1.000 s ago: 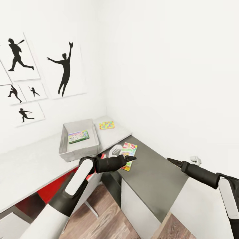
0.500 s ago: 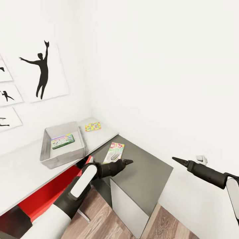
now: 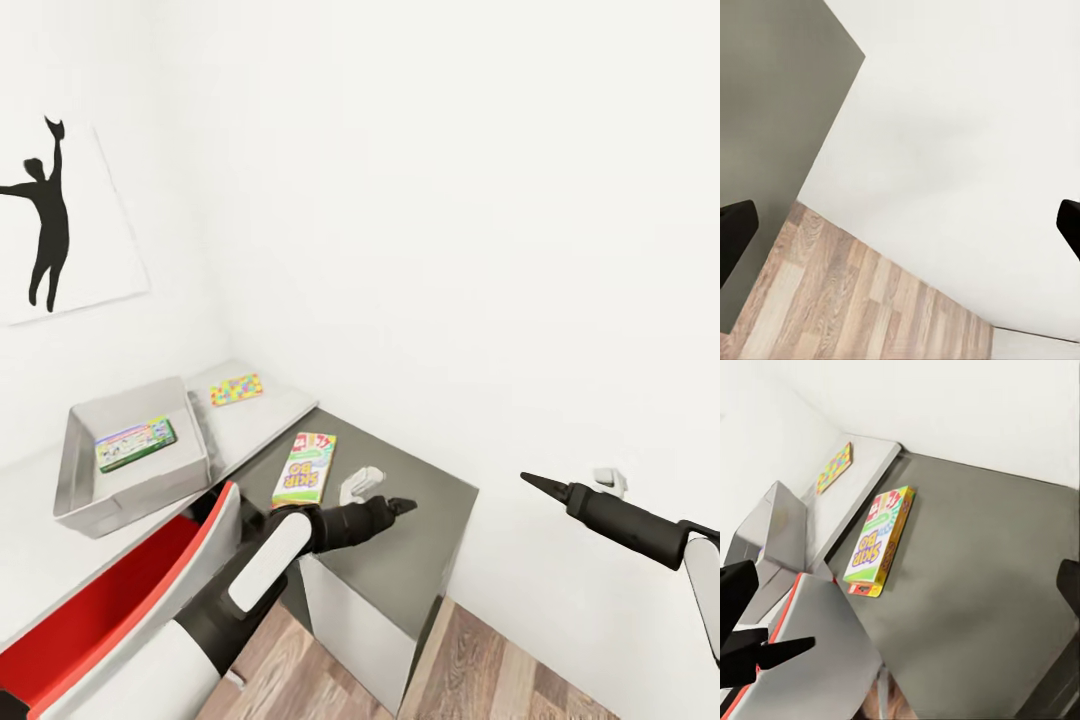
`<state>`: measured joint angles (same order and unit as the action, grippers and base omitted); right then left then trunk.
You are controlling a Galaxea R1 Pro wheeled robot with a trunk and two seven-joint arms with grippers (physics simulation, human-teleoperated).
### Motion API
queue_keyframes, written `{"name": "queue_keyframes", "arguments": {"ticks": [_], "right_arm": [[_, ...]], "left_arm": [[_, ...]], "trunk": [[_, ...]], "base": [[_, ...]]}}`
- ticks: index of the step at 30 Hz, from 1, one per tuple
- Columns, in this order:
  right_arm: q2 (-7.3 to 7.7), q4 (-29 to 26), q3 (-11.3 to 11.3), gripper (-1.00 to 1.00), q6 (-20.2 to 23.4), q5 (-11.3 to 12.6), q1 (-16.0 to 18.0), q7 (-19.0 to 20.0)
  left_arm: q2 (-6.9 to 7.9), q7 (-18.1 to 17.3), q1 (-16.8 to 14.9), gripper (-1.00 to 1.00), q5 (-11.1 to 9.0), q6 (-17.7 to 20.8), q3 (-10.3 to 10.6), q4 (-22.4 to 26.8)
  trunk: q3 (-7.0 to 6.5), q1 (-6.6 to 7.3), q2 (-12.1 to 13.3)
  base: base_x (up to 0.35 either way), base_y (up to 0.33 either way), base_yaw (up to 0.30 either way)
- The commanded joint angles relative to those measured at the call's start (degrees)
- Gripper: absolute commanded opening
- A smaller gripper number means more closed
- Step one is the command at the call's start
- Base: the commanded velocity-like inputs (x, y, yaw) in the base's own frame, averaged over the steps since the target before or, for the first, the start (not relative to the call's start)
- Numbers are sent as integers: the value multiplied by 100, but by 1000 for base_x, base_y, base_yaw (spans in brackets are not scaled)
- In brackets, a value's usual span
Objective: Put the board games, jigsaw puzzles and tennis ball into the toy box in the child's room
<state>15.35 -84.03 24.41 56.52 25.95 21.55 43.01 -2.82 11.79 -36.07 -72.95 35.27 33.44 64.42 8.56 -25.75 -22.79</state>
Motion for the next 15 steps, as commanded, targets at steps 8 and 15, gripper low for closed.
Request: {"name": "queue_keyframes", "arguments": {"ticks": [8, 15], "right_arm": [[2, 0, 7, 100, 25, -18, 7, 38], [-2, 0, -2, 100, 25, -14, 7, 40]], "left_arm": [[6, 52, -5, 100, -61, -233, 102, 14], [49, 52, -5, 100, -61, -314, 131, 22]], "trunk": [[12, -4, -12], [12, -4, -12]], "base": [[0, 0, -280], [0, 0, -280]]}}
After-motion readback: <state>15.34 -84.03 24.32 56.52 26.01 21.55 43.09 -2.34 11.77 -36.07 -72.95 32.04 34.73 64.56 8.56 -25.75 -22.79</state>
